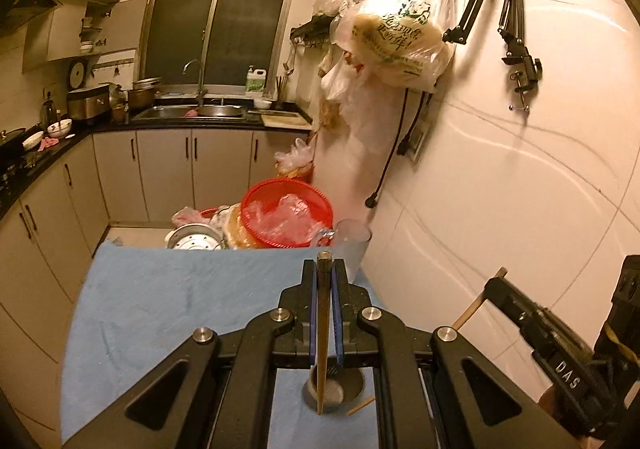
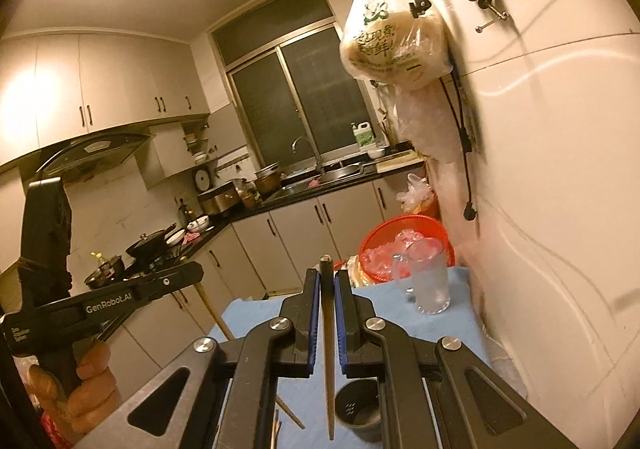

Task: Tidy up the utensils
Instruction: 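Lower the chopsticks into the black holder and open both tools, then return to the chopsticks and close the left tool on one while the right tool grasps another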

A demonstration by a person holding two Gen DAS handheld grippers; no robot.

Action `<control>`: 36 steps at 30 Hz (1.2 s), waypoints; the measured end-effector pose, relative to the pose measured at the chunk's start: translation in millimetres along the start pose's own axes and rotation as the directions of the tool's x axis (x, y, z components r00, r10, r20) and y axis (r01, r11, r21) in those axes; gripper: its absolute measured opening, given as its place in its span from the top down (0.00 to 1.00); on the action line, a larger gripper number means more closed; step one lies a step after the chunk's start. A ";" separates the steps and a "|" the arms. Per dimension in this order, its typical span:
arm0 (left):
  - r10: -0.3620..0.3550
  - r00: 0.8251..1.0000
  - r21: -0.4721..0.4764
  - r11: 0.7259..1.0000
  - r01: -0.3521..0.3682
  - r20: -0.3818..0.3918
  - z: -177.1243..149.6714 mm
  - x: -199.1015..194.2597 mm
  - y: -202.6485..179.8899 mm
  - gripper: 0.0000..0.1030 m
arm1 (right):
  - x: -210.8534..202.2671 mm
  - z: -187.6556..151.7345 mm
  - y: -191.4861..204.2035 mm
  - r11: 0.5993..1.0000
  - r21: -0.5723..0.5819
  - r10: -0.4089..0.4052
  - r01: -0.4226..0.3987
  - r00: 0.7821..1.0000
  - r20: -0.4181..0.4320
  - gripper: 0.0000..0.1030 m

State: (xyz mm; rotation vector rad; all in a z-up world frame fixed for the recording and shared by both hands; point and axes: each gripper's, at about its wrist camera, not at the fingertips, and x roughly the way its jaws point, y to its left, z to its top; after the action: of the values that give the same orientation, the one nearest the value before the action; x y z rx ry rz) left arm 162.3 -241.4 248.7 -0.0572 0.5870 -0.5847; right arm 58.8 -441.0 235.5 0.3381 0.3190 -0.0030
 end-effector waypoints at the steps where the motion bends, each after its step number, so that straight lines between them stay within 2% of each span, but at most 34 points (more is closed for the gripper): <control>1: 0.000 1.000 0.002 1.000 0.000 -0.001 0.4 5.5 -2.5 0.93 | 3.6 1.8 -2.8 1.000 0.001 -0.007 0.007 1.000 0.003 0.92; 6: -0.011 0.999 -0.019 1.000 0.011 -0.041 -7.3 42.1 -4.3 0.93 | 28.3 1.4 -20.3 0.999 0.020 -0.028 0.029 0.999 -0.023 0.92; 11: -0.009 0.995 -0.031 1.000 0.005 -0.104 -24.2 74.0 0.2 0.93 | 59.1 -19.8 -34.9 0.999 0.035 -0.037 0.041 0.994 -0.099 0.92; 18: 0.008 0.982 -0.058 0.998 -0.019 -0.189 -55.7 106.9 8.7 0.93 | 95.9 -53.6 -53.8 0.996 0.070 -0.033 0.049 0.977 -0.212 0.92; 22: 0.009 0.979 -0.050 0.999 -0.020 -0.203 -62.9 111.3 9.2 0.93 | 107.4 -66.0 -60.5 0.995 0.087 -0.024 0.048 0.967 -0.254 0.92; 28: 0.018 0.981 -0.027 0.999 -0.024 -0.195 -65.1 112.6 7.9 0.93 | 107.4 -68.1 -66.6 0.992 0.121 -0.011 0.043 0.967 -0.256 0.90; 31: 0.016 0.981 -0.027 0.999 -0.021 -0.194 -65.0 111.1 8.2 0.85 | 104.0 -66.4 -64.8 0.991 0.124 -0.015 0.048 0.967 -0.256 0.88; 32: 0.013 0.981 -0.029 0.999 -0.019 -0.192 -64.6 109.4 8.7 0.79 | 102.5 -65.2 -63.8 0.991 0.125 -0.015 0.049 0.967 -0.255 0.88; 36: 0.004 0.985 -0.031 0.999 -0.010 -0.173 -63.6 93.0 11.9 0.78 | 84.5 -63.1 -61.2 0.989 0.142 -0.016 0.049 0.973 -0.228 0.88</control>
State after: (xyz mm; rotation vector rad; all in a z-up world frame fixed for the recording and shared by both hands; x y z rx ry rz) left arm 197.0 -274.2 145.9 -0.0340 0.7655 -0.5770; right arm 116.3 -474.0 133.2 0.4805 0.5528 -0.0204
